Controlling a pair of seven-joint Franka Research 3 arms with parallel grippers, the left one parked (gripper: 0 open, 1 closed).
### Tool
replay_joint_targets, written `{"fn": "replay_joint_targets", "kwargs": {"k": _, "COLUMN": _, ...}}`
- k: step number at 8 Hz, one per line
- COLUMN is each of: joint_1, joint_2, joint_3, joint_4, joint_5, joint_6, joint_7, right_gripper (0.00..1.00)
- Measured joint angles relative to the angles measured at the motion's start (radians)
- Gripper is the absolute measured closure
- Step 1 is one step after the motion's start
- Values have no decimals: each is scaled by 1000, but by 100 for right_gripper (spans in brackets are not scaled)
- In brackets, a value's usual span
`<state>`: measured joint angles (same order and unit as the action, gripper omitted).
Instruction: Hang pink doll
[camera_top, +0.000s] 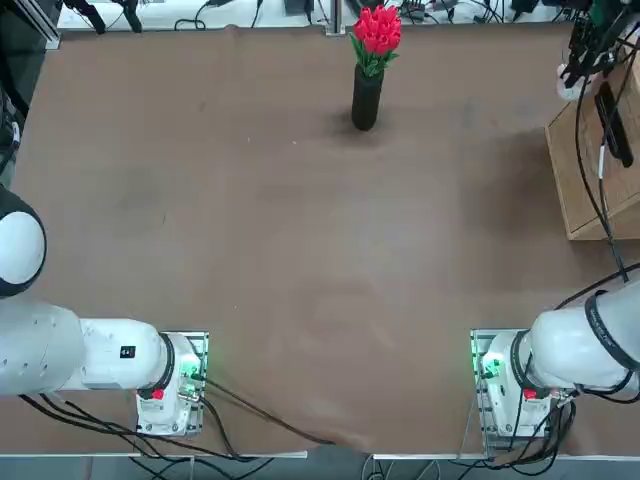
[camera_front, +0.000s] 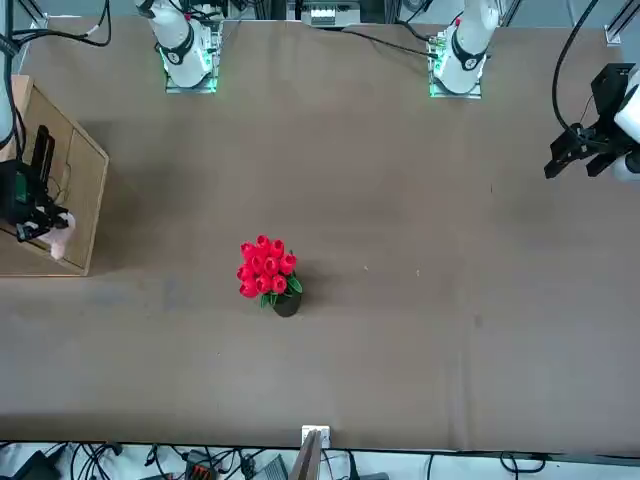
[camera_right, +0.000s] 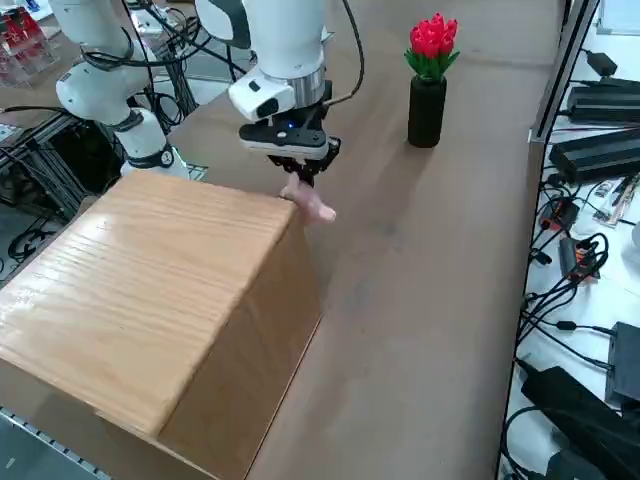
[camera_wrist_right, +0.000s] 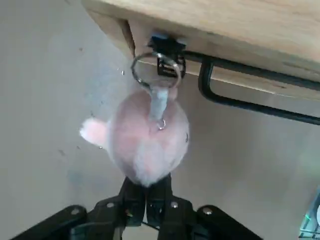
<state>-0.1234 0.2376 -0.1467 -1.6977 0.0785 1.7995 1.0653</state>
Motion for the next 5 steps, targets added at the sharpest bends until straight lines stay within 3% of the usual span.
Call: {"fn": "replay_joint_targets", "kwargs": {"k": 5, "joint_1": -2, "joint_2": -16, "joint_3": 0, "joint_4": -8, "joint_5": 9, "joint_6": -2, "joint_7": -11, "right_gripper": 95}}
